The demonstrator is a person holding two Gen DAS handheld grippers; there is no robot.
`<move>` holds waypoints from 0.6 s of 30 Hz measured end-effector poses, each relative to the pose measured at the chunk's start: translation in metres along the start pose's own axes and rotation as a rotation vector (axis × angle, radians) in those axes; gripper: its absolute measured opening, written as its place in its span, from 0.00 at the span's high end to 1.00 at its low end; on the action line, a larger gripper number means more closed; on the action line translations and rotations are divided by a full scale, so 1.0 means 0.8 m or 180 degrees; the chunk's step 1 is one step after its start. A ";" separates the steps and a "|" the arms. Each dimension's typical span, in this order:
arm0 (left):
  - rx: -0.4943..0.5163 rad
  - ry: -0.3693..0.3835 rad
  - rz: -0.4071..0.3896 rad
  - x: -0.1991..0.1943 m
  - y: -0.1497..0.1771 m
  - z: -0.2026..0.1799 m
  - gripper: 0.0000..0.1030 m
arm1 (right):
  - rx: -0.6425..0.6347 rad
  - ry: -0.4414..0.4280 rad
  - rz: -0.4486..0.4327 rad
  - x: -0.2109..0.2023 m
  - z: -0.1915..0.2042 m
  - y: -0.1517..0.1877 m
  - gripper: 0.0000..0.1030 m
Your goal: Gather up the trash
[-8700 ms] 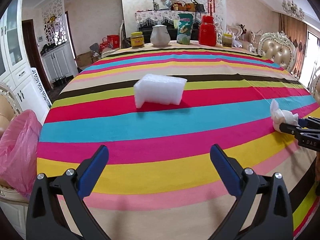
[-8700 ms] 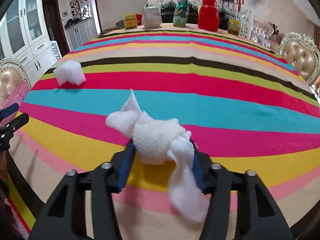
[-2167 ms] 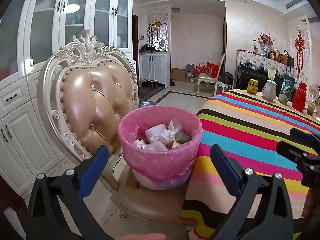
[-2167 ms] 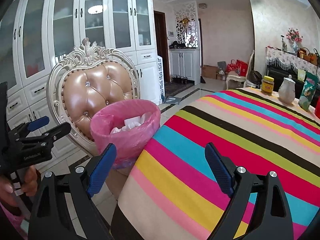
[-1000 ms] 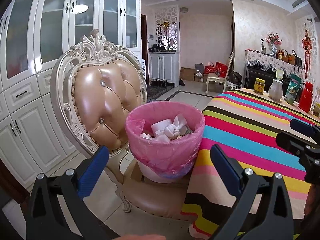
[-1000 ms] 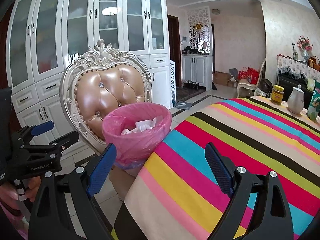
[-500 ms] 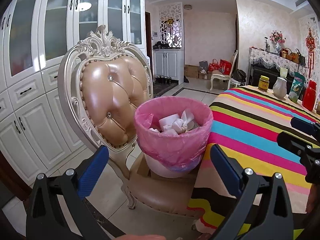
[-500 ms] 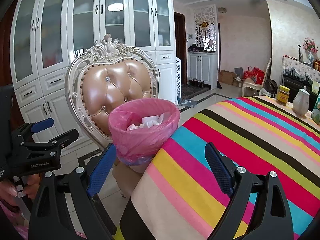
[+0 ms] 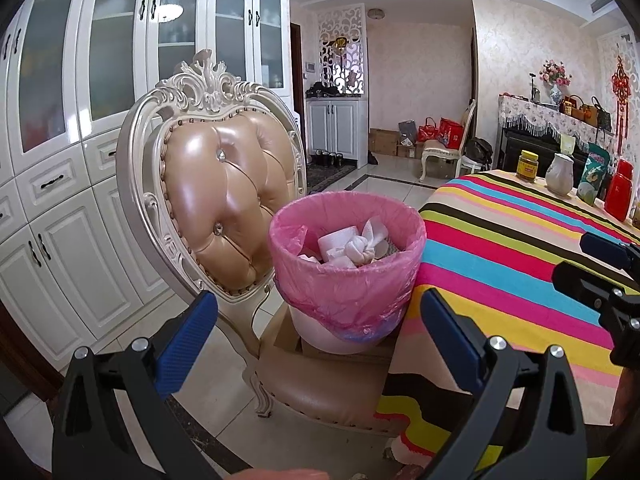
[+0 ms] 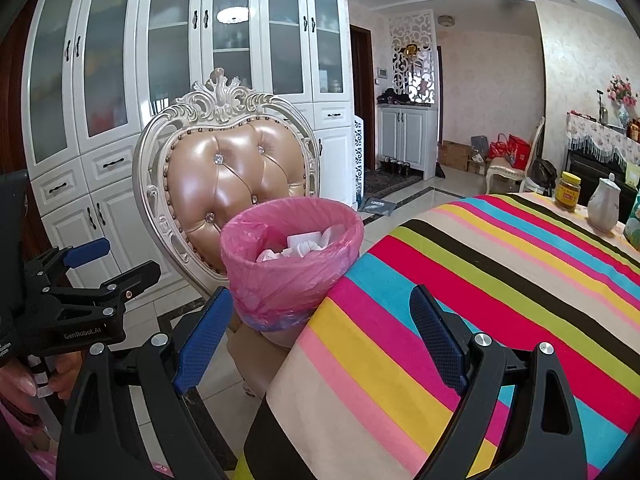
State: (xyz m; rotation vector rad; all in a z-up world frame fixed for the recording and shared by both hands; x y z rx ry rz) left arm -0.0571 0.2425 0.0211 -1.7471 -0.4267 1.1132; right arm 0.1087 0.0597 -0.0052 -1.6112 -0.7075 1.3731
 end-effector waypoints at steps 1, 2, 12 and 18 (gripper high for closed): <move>0.0003 0.0001 0.0001 0.000 0.000 0.000 0.05 | 0.0003 0.0006 -0.0002 0.000 0.000 0.000 0.18; 0.0004 0.0002 0.0004 0.000 0.000 0.000 0.05 | 0.0008 0.0008 -0.0002 0.000 0.000 0.000 0.18; 0.0017 0.0004 0.0011 0.001 0.003 -0.001 0.05 | 0.0019 0.0008 0.0017 0.000 -0.002 -0.001 0.18; 0.0023 0.0002 0.0013 0.001 0.003 -0.002 0.05 | 0.0022 0.0008 0.0019 0.000 -0.002 -0.001 0.18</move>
Point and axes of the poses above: each gripper's, at about its wrist camera, not at the fingertips, and x roughly the way its jaws point, z to its left, y to its underside, the point moved 1 cm from there along x, roughly the way its jaws point, and after that the axes turned 9 degrees about -x, right-handed, at the moved point
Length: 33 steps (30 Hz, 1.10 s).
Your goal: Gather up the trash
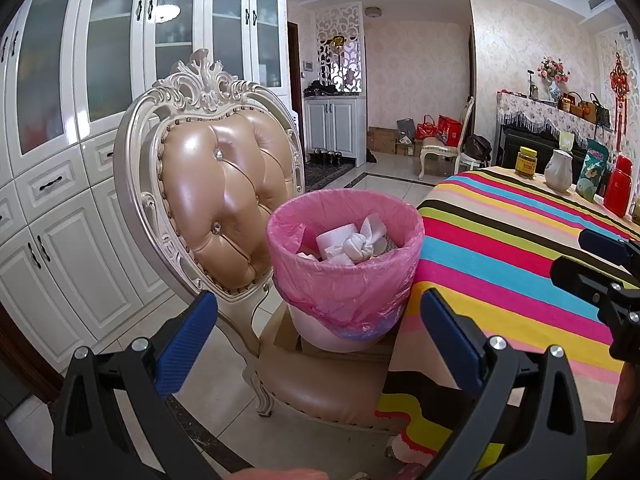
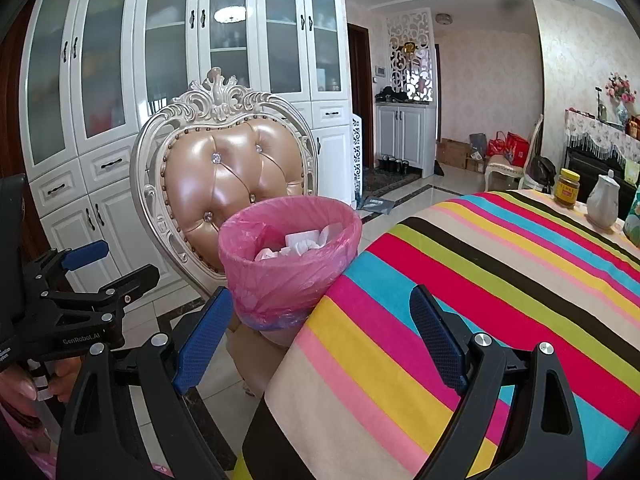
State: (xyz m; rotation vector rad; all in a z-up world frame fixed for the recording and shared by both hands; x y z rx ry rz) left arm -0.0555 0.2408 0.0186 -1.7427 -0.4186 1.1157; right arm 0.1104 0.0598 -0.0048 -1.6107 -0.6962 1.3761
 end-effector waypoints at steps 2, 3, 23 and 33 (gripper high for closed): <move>-0.0001 -0.0003 -0.0002 0.000 0.000 0.000 0.05 | -0.0002 -0.0004 -0.0003 0.000 0.000 0.000 0.18; -0.0002 -0.0006 -0.0002 0.000 0.000 0.000 0.05 | -0.0003 -0.0002 -0.0002 0.000 0.000 0.000 0.18; 0.0010 0.0002 -0.0002 0.000 0.001 -0.001 0.05 | -0.0010 -0.0005 0.0003 0.002 0.001 0.001 0.18; 0.0000 0.0005 0.0005 0.001 0.001 0.001 0.05 | -0.0022 -0.0010 0.0005 0.003 0.005 0.002 0.18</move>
Point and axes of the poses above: each gripper's, at about its wrist camera, not at the fingertips, and x roughly the way its jaws point, z to its left, y to its underside, the point moved 1 cm from there along x, roughly the way its jaws point, and after that the axes turned 9 degrees about -x, right-handed, at the moved point
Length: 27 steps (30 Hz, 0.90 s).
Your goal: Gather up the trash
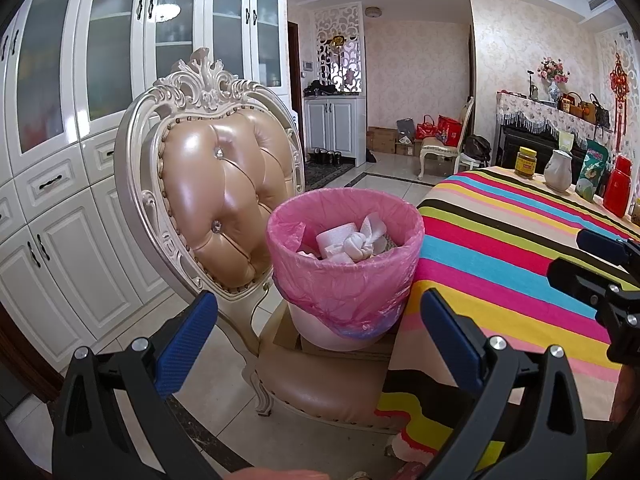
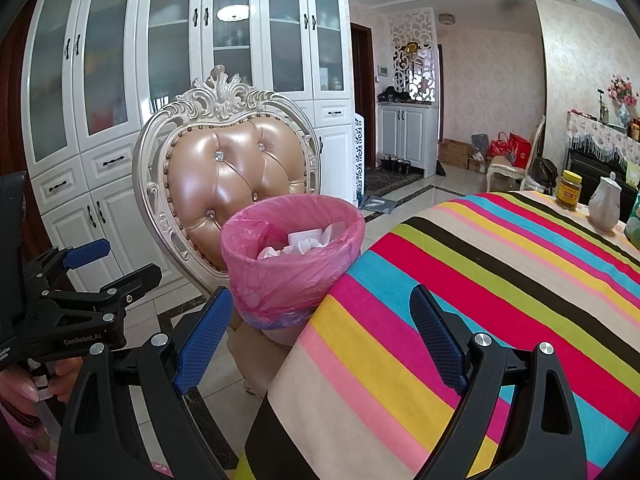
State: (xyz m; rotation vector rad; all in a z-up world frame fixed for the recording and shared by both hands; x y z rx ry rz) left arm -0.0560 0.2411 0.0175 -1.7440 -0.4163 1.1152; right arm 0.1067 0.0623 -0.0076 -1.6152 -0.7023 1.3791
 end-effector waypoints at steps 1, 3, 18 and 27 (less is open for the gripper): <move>0.0000 0.0000 -0.0001 0.000 0.000 0.000 0.05 | -0.0001 -0.0001 0.0001 0.000 -0.001 0.000 0.18; 0.0001 0.0003 0.0000 0.000 0.000 0.000 0.05 | -0.0005 0.0003 0.0001 0.000 0.000 0.000 0.18; 0.0043 -0.0015 -0.0044 -0.002 0.003 -0.001 0.05 | -0.0012 -0.0001 0.0002 0.000 0.002 0.001 0.18; -0.0041 0.0000 0.0034 0.000 0.002 0.003 0.05 | -0.0013 -0.0003 0.0000 0.000 0.002 0.001 0.18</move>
Point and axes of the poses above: each gripper's, at about its wrist camera, not at the fingertips, and x roughly the way its jaws point, z to its left, y to its underside, the point moved 1 cm from there along x, roughly the way its jaws point, and after that the axes turned 9 degrees about -x, right-handed, at the moved point
